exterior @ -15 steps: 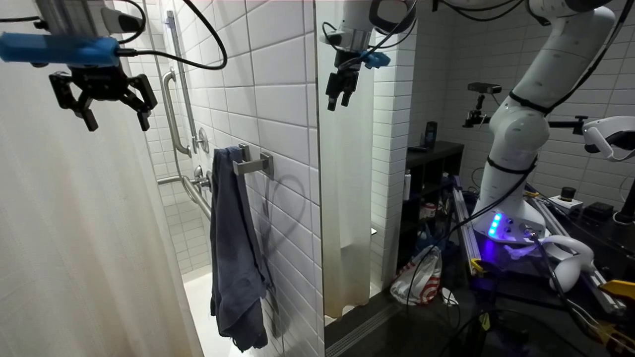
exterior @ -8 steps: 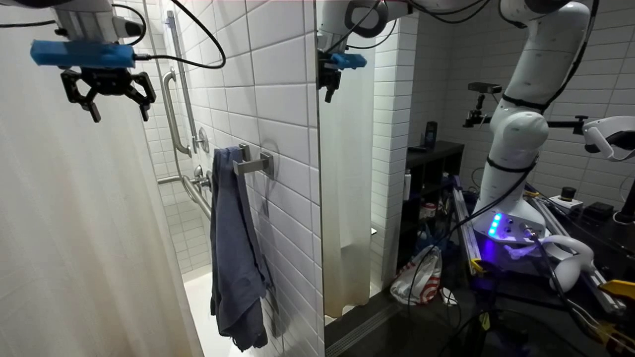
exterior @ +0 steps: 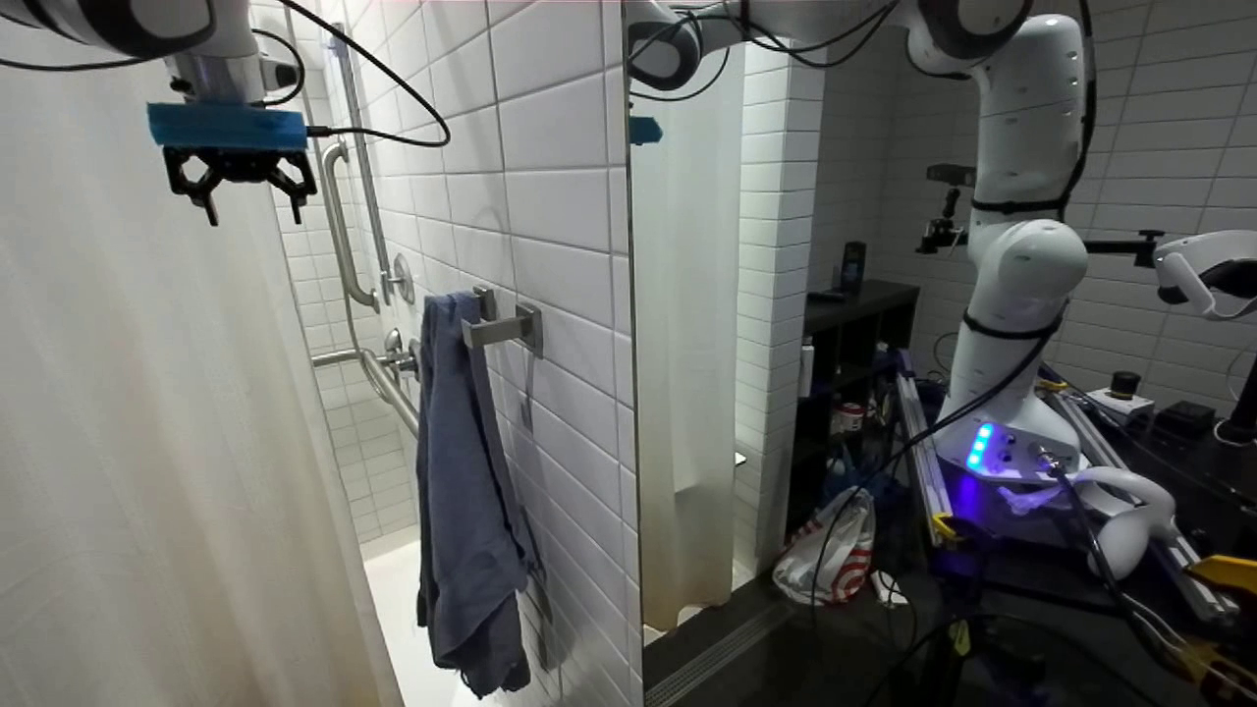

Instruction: Pull the curtain to the left

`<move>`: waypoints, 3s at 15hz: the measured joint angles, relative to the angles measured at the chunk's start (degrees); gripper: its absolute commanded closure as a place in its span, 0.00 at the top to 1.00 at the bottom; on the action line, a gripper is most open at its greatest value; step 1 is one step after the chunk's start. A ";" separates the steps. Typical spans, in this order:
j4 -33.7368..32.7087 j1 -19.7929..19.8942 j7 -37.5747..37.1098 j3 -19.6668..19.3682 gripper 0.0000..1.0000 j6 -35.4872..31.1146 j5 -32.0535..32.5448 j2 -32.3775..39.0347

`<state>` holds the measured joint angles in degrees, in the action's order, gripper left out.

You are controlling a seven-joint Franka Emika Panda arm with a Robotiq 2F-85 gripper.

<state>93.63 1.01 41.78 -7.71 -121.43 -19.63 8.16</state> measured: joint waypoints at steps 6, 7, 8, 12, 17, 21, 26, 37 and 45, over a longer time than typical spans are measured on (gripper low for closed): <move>-10.84 4.25 3.77 4.89 1.00 1.22 -0.76 7.47; -11.58 4.55 3.89 5.15 1.00 1.42 -0.76 7.94; -12.00 4.68 3.97 5.22 1.00 1.52 -0.76 8.22; -12.19 4.76 4.04 5.31 1.00 1.64 -0.76 8.29; -12.24 5.22 4.11 5.91 1.00 2.05 -0.19 8.29; -14.72 5.40 6.26 6.63 1.00 5.34 1.65 9.04; -22.80 5.55 10.27 7.76 1.00 9.75 3.43 13.32; -48.32 5.20 18.43 13.96 1.00 16.19 5.11 31.65; -60.30 4.70 21.14 14.96 0.41 21.42 5.35 39.07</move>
<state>33.33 5.71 62.93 7.24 -100.01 -14.28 47.23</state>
